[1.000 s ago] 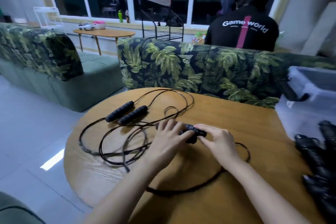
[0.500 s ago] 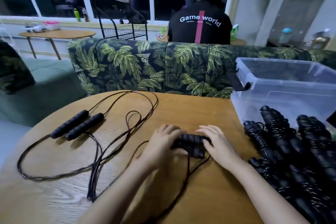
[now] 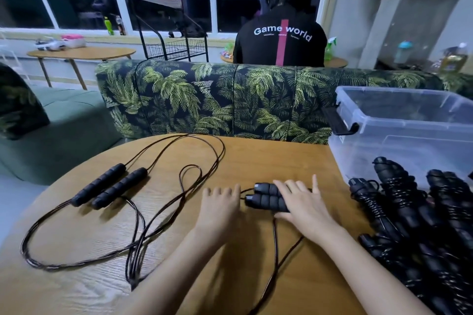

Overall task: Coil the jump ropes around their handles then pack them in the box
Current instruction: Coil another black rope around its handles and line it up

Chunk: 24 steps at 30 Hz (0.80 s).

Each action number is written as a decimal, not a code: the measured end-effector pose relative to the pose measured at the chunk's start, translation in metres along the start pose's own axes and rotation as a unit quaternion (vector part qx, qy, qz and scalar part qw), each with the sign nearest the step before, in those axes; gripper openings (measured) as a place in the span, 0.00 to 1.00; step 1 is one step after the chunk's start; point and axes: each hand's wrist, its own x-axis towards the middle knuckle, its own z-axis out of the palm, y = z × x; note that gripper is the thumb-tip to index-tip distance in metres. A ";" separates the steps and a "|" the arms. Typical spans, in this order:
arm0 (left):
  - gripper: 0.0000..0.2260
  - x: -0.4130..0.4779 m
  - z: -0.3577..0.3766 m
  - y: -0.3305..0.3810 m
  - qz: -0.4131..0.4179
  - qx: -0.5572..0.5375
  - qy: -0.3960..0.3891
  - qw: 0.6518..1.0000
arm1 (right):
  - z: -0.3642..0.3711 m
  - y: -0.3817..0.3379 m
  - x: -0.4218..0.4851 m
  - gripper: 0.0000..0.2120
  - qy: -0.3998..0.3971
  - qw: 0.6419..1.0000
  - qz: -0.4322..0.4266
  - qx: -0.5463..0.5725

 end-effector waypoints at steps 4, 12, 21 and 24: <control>0.28 -0.003 0.005 0.018 -0.030 0.002 -0.055 0.998 | 0.005 0.024 -0.007 0.38 -0.016 0.999 0.049 0.008; 0.21 -0.017 0.021 0.007 0.018 -0.124 -0.011 0.992 | 0.005 0.030 -0.011 0.37 -0.076 0.995 0.058 0.036; 0.14 -0.024 -0.003 0.016 -0.049 -0.455 -0.028 0.889 | -0.011 -0.003 -0.028 0.34 -0.076 0.992 0.096 -0.022; 0.20 -0.026 -0.011 0.026 -0.120 -0.630 -0.136 0.755 | -0.024 -0.025 -0.042 0.31 -0.062 0.984 0.132 0.104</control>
